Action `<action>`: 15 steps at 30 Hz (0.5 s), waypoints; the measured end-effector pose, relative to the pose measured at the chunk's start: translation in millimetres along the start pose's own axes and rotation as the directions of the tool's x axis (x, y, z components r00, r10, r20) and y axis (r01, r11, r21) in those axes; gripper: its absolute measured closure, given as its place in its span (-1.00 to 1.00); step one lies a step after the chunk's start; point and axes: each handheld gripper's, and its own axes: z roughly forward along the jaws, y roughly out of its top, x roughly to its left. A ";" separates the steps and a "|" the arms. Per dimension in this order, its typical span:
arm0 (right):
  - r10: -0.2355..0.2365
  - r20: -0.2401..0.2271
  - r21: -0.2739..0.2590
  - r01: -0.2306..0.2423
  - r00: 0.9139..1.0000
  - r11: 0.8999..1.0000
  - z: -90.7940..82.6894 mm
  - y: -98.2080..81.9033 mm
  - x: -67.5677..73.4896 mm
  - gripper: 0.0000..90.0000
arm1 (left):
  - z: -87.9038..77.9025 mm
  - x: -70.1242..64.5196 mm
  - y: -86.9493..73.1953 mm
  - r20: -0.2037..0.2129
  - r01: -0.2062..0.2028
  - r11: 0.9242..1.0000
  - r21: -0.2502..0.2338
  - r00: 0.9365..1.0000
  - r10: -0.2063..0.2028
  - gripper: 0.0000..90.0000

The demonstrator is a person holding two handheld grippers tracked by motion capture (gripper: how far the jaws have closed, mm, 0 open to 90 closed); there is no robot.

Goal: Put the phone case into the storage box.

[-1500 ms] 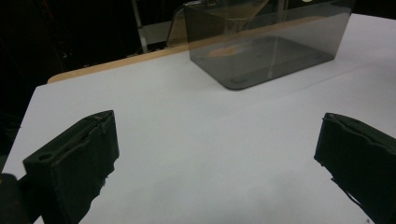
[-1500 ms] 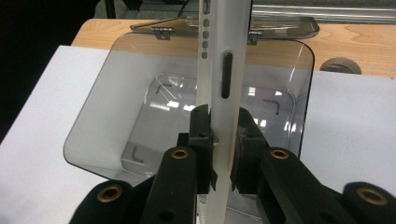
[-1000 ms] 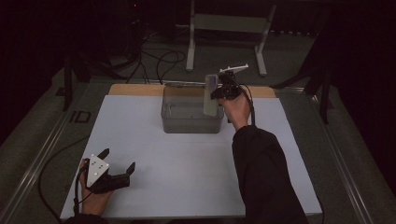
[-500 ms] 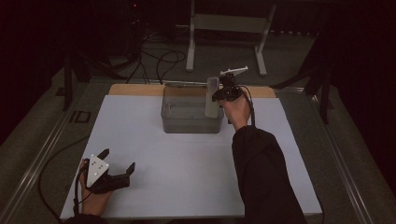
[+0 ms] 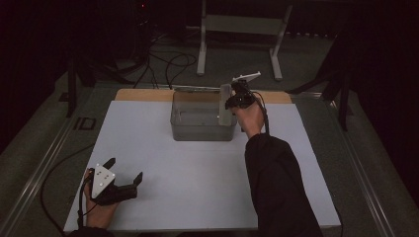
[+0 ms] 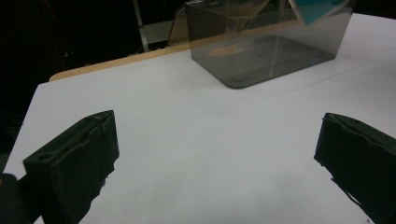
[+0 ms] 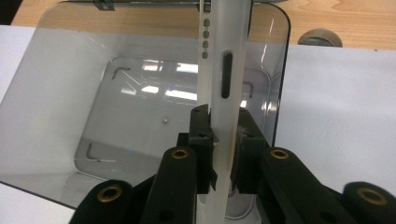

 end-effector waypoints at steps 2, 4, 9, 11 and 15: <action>-0.001 0.010 0.005 0.001 1.000 1.000 1.7 0.0 -0.7 0.82 | 0.1 0.3 0.0 -0.001 0.001 1.000 0.000 1.000 -0.001 -0.98; 0.003 0.014 0.012 -0.003 1.000 1.000 3.2 0.0 -1.5 0.82 | 0.1 0.1 0.0 0.000 0.000 1.000 0.000 1.000 0.000 -0.98; 0.008 0.024 0.024 -0.009 1.000 1.000 7.4 0.4 -3.1 0.82 | 0.3 0.0 0.0 0.000 0.001 1.000 0.000 1.000 -0.001 -0.98; 0.009 0.035 0.034 -0.010 0.999 0.999 9.6 0.3 -3.9 0.82 | 0.2 0.2 0.0 -0.001 0.001 1.000 0.000 1.000 -0.001 -0.98; 0.020 0.058 0.071 -0.024 0.998 0.997 15.1 0.0 -5.4 0.82 | 0.1 0.4 -0.1 -0.002 0.002 1.000 0.000 1.000 -0.002 -0.98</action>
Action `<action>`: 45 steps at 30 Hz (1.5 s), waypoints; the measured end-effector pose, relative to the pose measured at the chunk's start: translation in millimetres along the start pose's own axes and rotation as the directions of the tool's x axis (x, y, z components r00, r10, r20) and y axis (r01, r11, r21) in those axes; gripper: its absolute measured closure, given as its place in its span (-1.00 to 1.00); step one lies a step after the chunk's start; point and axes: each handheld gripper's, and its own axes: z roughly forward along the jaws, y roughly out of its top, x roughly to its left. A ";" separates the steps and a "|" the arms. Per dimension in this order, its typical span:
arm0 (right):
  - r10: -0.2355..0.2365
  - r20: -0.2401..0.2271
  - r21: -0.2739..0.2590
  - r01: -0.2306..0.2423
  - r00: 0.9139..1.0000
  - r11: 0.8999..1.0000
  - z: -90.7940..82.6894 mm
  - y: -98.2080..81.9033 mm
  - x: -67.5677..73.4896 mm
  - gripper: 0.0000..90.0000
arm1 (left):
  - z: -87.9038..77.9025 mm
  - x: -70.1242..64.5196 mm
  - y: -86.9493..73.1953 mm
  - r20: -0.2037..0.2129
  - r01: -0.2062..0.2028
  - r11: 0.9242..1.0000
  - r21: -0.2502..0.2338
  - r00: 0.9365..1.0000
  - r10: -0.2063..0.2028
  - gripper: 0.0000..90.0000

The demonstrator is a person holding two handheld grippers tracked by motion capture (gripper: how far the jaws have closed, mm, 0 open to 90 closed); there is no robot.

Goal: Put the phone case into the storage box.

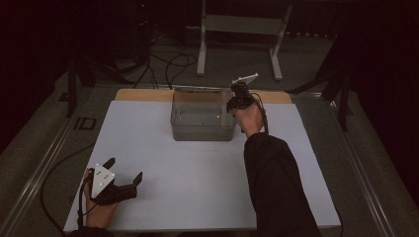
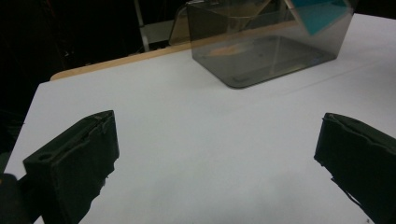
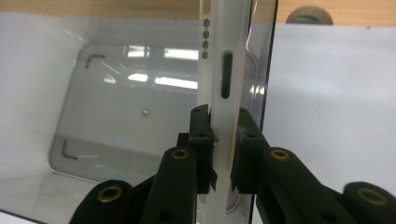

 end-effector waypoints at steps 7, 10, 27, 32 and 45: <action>0.001 0.026 0.045 -0.002 1.000 0.999 8.6 0.4 -0.8 0.82 | -0.1 0.5 -0.3 -0.002 0.004 1.000 0.001 1.000 -0.004 -0.98; 0.002 0.027 0.050 -0.004 1.000 0.999 9.3 0.7 -0.6 0.82 | -0.4 0.6 -0.5 -0.002 0.003 1.000 0.000 1.000 -0.003 -0.98; -0.043 0.032 0.054 0.041 0.999 0.998 12.1 -3.0 9.4 0.81 | -0.6 0.5 -0.3 -0.002 0.002 1.000 0.000 1.000 -0.002 -0.98; -0.038 0.041 0.052 0.035 0.998 0.998 14.5 -3.6 10.0 0.81 | -0.4 0.5 -0.5 -0.002 0.003 1.000 0.000 1.000 -0.003 -0.98; -0.026 0.068 0.057 0.022 0.997 0.998 20.7 -5.3 7.7 0.80 | 0.0 0.2 -0.7 0.000 0.003 1.000 0.001 1.000 -0.003 -0.98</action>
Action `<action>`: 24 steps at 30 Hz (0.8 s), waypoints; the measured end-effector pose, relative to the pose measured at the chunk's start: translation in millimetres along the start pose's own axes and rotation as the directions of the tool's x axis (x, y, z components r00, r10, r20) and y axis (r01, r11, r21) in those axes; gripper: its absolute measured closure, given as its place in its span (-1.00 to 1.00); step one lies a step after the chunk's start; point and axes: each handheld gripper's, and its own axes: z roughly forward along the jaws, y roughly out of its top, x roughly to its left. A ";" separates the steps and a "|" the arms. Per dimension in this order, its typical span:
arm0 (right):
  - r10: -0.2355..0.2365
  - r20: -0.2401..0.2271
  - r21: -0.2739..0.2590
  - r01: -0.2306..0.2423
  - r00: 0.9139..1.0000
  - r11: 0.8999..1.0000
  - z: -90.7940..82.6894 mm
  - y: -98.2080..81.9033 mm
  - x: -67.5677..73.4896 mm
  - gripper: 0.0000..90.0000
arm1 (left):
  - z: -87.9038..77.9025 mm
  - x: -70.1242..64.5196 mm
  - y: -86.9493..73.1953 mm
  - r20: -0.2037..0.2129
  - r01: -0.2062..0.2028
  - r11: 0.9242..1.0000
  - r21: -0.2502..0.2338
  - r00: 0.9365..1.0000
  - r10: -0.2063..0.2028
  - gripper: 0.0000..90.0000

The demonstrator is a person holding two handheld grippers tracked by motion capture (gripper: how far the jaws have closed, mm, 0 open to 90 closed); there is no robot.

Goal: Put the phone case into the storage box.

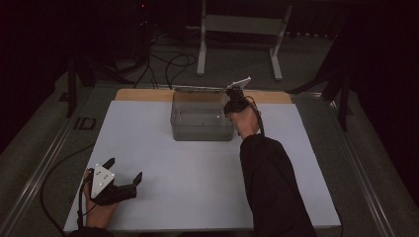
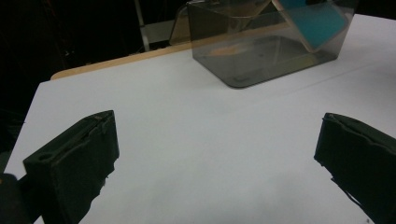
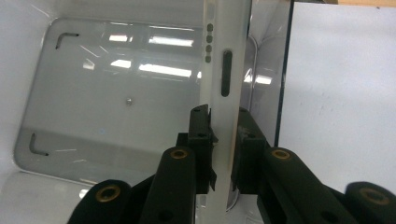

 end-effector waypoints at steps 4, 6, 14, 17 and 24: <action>0.006 0.001 -0.001 -0.006 1.000 1.000 0.1 0.3 -0.7 0.80 | 0.3 -0.2 0.0 0.000 0.000 1.000 0.001 1.000 0.000 -0.98; -0.001 0.004 0.005 0.001 1.000 1.000 1.1 0.4 -0.5 0.80 | 0.3 -0.2 0.0 0.000 0.000 1.000 0.001 1.000 0.000 -0.98; 0.017 0.007 0.008 -0.017 1.000 1.000 2.1 1.3 -0.4 0.80 | 0.0 -0.1 0.0 0.001 0.002 1.000 -0.002 1.000 -0.002 -0.98; 0.020 0.007 0.018 -0.020 1.000 1.000 1.9 1.9 -0.2 0.80 | -0.1 -0.2 0.1 0.001 0.001 1.000 -0.002 1.000 -0.001 -0.98; 0.028 0.018 0.032 -0.029 0.999 0.999 1.3 3.2 1.2 0.80 | -0.2 -0.1 0.1 0.001 0.002 1.000 -0.002 1.000 -0.002 -0.98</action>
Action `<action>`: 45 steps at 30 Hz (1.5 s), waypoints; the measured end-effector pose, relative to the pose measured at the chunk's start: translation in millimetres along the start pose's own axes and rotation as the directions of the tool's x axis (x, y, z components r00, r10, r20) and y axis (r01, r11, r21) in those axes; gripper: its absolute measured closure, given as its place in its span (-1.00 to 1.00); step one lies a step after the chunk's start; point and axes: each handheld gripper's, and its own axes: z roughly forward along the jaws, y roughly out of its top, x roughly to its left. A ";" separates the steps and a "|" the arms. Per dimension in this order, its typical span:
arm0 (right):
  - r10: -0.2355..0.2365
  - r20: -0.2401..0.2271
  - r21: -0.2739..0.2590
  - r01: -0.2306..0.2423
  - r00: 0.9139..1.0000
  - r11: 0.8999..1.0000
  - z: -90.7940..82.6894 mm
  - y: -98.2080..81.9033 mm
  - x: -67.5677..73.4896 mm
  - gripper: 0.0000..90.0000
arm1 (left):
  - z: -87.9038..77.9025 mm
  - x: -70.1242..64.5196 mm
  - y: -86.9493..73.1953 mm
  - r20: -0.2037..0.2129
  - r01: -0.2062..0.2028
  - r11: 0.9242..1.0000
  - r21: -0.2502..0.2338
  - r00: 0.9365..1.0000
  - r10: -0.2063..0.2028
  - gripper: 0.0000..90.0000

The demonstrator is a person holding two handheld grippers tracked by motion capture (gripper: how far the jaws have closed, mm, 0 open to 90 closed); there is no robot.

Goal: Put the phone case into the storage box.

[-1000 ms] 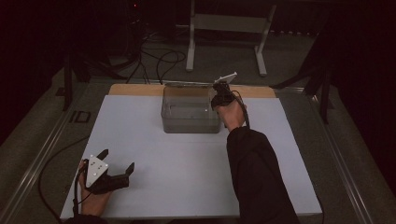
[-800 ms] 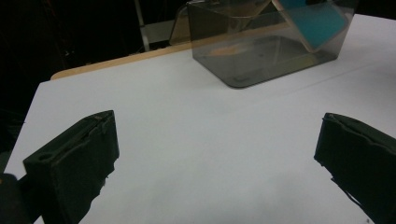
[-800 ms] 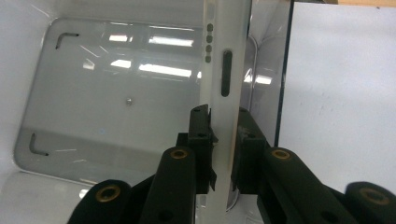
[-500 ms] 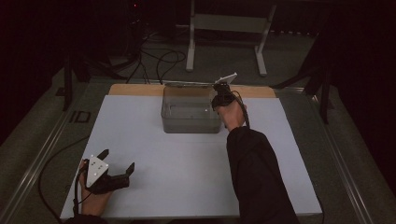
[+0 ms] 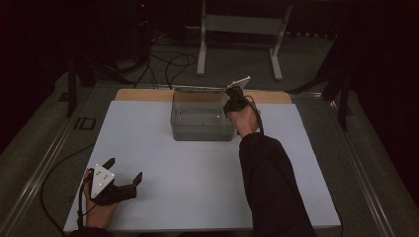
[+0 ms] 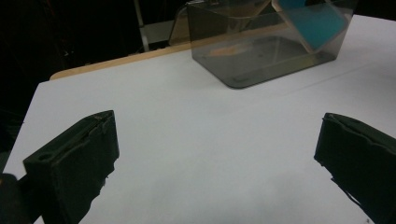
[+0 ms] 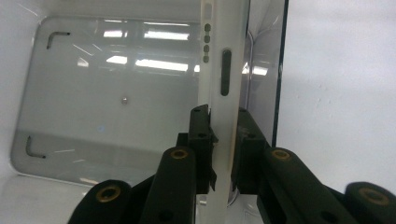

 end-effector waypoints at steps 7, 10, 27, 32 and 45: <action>0.003 0.000 -0.008 -0.003 1.000 1.000 3.1 0.0 0.2 0.76 | 0.0 0.0 0.0 0.000 -0.001 1.000 0.000 1.000 0.001 -0.98; -0.007 0.004 0.000 0.007 1.000 1.000 7.0 -1.2 1.5 0.75 | -0.2 0.1 0.1 0.001 -0.001 1.000 0.000 1.000 0.001 -0.98; 0.010 0.092 -0.031 -0.007 0.996 0.999 12.9 -2.4 10.0 0.80 | -0.3 0.2 0.1 0.001 0.001 1.000 -0.001 1.000 -0.001 -0.98; 0.022 0.100 -0.042 -0.018 0.995 0.999 14.0 -2.4 10.8 0.80 | -0.4 0.5 0.0 0.002 0.002 1.000 -0.003 1.000 -0.002 -0.98; 0.026 0.119 -0.051 -0.020 0.992 0.999 14.7 -3.1 12.7 0.80 | -0.3 0.2 0.1 0.001 -0.001 1.000 0.000 1.000 0.001 -0.98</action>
